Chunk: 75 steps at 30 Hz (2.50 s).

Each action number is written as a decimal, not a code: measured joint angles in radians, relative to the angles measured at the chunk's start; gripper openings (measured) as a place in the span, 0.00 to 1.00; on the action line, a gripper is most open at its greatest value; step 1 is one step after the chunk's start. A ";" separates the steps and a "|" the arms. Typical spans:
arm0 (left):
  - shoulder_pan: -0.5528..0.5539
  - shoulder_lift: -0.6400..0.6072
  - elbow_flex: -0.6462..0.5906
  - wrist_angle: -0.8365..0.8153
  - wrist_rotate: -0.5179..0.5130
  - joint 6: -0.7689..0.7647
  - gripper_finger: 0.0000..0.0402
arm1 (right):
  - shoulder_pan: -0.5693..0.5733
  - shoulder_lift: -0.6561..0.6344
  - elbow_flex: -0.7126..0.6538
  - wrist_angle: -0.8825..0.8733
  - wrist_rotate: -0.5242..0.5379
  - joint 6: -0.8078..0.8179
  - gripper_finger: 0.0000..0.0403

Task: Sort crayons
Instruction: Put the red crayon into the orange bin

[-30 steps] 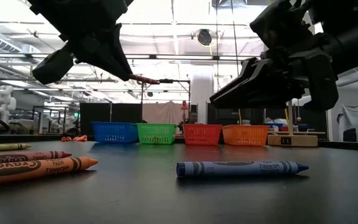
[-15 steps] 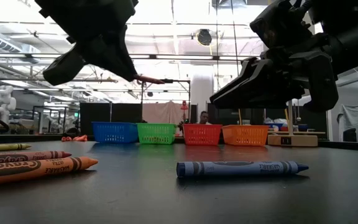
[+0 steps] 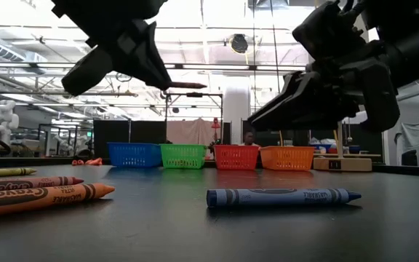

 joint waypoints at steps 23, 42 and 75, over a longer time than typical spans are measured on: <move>0.000 0.000 0.000 0.079 0.001 -0.765 0.04 | 0.000 0.000 0.000 -0.001 0.002 -0.058 0.27; 0.034 0.000 0.000 0.377 0.011 -0.811 0.04 | -0.001 0.000 0.000 0.149 0.004 -0.246 0.27; 0.077 0.000 -0.001 0.431 0.027 0.192 0.04 | 0.093 -0.208 0.000 0.136 0.293 -0.588 0.38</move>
